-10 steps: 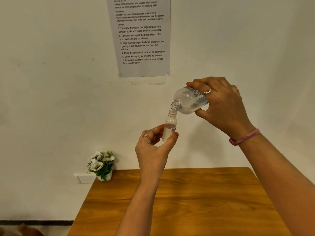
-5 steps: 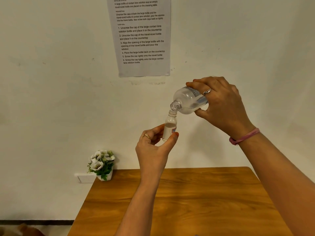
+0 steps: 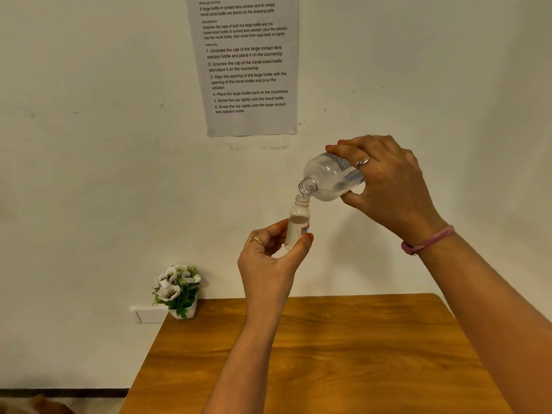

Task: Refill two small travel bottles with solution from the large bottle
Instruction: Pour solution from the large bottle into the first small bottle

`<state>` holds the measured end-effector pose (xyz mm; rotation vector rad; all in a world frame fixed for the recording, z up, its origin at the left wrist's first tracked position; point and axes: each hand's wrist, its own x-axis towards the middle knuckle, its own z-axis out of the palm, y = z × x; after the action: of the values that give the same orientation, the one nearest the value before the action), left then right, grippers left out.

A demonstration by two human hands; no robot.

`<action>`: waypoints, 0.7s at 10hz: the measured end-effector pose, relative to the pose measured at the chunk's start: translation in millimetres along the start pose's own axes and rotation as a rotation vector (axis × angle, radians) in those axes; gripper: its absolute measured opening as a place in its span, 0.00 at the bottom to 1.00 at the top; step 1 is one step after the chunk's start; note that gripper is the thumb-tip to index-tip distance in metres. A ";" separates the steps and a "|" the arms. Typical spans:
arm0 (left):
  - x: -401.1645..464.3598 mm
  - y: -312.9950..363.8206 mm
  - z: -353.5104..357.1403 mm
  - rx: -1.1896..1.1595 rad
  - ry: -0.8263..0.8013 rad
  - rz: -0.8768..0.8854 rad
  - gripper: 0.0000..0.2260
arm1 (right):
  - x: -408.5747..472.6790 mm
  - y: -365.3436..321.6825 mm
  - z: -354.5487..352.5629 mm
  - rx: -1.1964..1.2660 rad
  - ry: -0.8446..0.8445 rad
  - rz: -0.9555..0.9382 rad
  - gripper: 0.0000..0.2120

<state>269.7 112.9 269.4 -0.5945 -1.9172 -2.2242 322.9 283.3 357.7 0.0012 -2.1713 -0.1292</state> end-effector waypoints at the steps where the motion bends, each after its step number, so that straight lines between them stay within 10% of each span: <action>1: 0.2 -0.9 0.1 -0.004 0.001 -0.006 0.14 | -0.2 -0.1 0.8 0.002 -0.002 -0.001 0.28; 7: 0.2 -1.9 0.0 -0.023 -0.002 -0.011 0.14 | -0.2 2.3 2.8 -0.009 -0.001 -0.001 0.29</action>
<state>268.8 113.3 267.7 -0.5916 -1.9037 -2.2556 320.9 285.9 356.2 -0.0030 -2.1717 -0.1391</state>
